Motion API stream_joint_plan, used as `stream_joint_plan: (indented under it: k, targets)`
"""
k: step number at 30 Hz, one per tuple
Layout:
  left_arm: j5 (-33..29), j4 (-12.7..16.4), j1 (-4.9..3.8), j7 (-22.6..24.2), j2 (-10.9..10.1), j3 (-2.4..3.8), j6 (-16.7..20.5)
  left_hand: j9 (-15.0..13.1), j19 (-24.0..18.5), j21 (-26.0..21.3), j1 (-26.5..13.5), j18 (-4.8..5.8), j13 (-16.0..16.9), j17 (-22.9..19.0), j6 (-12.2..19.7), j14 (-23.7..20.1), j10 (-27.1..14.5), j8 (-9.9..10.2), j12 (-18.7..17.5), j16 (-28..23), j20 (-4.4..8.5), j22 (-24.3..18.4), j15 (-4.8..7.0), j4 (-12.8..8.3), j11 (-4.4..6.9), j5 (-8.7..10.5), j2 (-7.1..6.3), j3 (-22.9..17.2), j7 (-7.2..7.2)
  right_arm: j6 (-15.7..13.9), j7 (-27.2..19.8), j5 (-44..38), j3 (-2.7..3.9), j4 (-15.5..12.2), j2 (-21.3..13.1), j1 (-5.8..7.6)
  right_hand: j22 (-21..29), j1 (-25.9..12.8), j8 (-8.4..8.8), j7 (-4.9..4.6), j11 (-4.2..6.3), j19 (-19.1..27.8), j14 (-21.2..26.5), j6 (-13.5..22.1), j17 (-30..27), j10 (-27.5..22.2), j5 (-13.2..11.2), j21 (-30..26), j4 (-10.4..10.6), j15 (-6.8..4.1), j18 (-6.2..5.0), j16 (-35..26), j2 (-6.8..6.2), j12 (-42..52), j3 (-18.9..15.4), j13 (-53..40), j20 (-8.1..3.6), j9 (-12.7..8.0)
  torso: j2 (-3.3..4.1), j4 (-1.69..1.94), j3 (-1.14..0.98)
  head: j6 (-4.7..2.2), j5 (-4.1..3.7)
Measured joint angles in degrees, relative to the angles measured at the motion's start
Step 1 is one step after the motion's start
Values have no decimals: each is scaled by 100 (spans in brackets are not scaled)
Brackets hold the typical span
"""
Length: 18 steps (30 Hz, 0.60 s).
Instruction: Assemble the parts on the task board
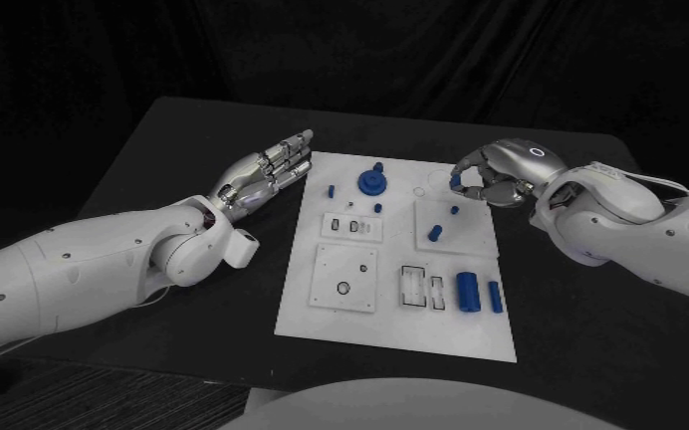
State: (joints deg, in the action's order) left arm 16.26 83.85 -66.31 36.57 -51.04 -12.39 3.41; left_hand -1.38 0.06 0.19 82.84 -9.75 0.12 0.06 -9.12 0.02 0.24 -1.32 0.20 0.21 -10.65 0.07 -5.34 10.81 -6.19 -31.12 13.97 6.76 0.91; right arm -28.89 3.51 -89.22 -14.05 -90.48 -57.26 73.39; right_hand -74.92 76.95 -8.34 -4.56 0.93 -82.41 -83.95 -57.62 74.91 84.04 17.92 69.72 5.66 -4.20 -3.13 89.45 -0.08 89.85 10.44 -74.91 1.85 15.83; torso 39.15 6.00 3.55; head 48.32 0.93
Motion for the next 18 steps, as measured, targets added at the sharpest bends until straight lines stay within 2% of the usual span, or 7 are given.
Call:
stream_joint_plan:
  k: [3, 8, 13, 18]
  targets:
    - [0, 0, 0, -3, 6, 0, -3, 0, 0, 0, 0, 0, 0, 0, 0, 0, 0, 0, 0, 0, 0, 0, 0, -15, 0, 0, 0, -15, 0, 34, -4, 0, 0, -208, 100, 8, 0, 13, 3, -14, 0, 0, 0, -14, 0, 0, 0, 0, 0, 0, 0, 0, -7, 0, 0, 0, 0, 0, -3, 1, -1, 14, 1]
    - [0, 1, 0, -6, 6, 0, -7, 0, 0, 0, 0, 0, 0, 1, 0, 0, 0, 0, 0, 0, 0, 0, 0, -15, 0, 0, 0, -16, 0, 131, -7, -1, -2, -338, 332, -17, 0, 14, 8, -15, 0, 0, 0, -15, 0, 0, 0, 0, 0, 0, 0, 0, -7, 0, 0, 0, 0, 0, -3, 0, 2, 22, 18]
    - [0, -8, 0, -7, 19, 0, -12, -5, 0, 0, 0, 0, 1, 2, -20, 0, 0, 0, 0, 0, 0, 1, 0, -15, 0, 0, 0, -16, -20, 227, -6, -1, -4, -308, 640, -102, 1, 13, -7, -44, 0, 0, 0, -44, 0, 0, -1, 0, 0, 0, 0, 0, -8, 0, -1, 0, 0, 0, -3, -2, 9, 12, 19]
    - [0, -20, 1, -8, 62, 0, -31, -5, -20, 0, 0, 0, 1, 2, -20, 0, -22, 0, 0, 0, -20, 1, 0, -39, -18, 0, 0, -40, -20, 341, -7, -2, -1, -94, 1017, -185, 1, 13, -7, -44, 0, 0, 0, -44, 0, 0, -4, -23, 0, 0, 1, 0, -8, 0, -2, 0, 0, 0, -1, 1, 14, 32, 12]
